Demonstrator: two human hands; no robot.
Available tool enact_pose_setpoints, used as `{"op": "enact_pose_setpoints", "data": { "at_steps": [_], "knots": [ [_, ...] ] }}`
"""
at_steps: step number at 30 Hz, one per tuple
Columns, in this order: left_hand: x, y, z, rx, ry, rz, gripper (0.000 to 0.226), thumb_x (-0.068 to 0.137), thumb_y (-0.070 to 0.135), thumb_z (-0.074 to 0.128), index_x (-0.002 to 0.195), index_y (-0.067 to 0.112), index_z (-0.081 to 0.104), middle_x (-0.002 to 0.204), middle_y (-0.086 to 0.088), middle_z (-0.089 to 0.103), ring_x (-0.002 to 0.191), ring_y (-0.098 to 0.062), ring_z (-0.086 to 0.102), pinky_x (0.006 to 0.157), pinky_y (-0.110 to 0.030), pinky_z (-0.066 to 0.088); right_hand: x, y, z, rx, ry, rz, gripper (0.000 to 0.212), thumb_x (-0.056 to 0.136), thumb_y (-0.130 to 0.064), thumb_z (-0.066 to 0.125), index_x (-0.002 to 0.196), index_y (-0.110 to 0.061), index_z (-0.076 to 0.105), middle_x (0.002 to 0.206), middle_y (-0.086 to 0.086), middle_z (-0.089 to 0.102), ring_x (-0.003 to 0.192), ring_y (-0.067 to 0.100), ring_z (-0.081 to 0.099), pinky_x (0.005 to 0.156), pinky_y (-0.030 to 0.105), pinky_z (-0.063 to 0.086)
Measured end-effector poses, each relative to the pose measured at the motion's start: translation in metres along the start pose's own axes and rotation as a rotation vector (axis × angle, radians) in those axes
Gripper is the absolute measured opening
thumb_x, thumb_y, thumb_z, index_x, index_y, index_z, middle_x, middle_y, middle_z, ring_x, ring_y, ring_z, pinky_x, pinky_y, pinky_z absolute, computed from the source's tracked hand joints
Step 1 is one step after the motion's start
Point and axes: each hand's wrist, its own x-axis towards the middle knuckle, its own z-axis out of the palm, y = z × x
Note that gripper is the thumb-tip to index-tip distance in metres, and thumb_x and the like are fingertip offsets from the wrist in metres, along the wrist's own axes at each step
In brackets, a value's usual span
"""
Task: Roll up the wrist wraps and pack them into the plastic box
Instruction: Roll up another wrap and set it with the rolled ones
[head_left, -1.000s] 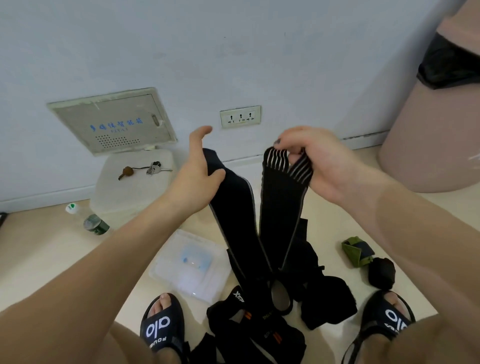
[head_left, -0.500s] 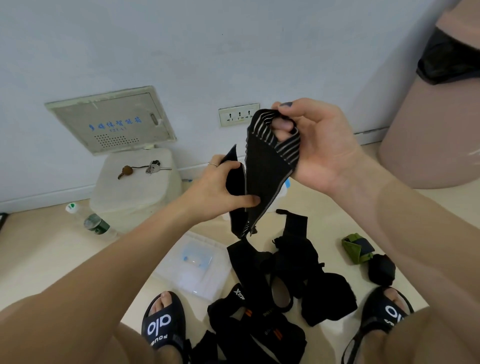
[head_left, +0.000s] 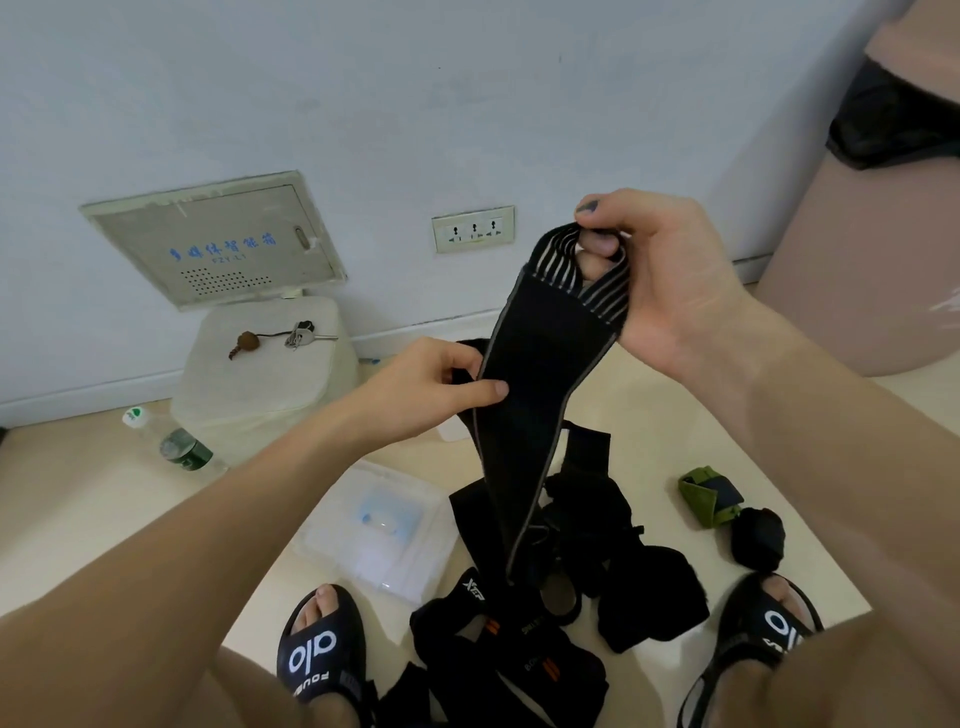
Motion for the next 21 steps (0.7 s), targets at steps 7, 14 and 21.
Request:
{"op": "enact_pose_setpoints", "data": {
  "at_steps": [7,14,21],
  "knots": [
    [-0.013,0.009,-0.009,-0.024,0.048,0.048,0.044,0.096,0.040,0.068,0.073,0.006,0.052,0.065,0.000,0.043,0.064,-0.014,0.042,0.064,-0.027,0.034,0.008,0.029,-0.029,-1.661,0.196,-0.006,0.056,0.087,-0.024,0.069,0.136,-0.012,0.046,0.137,0.015,0.037,0.129,0.035,0.037,0.101,0.041,0.041],
    [-0.022,0.021,-0.013,-0.047,0.045,0.054,0.037,0.097,0.026,0.068,0.074,0.004,0.050,0.067,0.002,0.043,0.066,-0.014,0.042,0.062,-0.032,0.034,-0.018,0.064,0.023,-1.080,-0.277,-0.134,0.037,0.106,-0.019,0.038,0.138,-0.031,0.051,0.111,-0.012,0.065,0.100,-0.002,0.057,0.075,0.017,0.042],
    [-0.024,0.017,-0.025,-0.144,0.027,0.077,0.053,0.086,0.051,0.069,0.083,-0.001,0.059,0.078,-0.010,0.053,0.077,-0.019,0.051,0.075,-0.036,0.043,-0.013,0.065,0.021,-1.153,-0.192,-0.206,0.025,0.101,-0.053,0.049,0.101,-0.031,0.060,0.084,-0.007,0.068,0.078,0.003,0.058,0.068,0.029,0.041]
  ]
}}
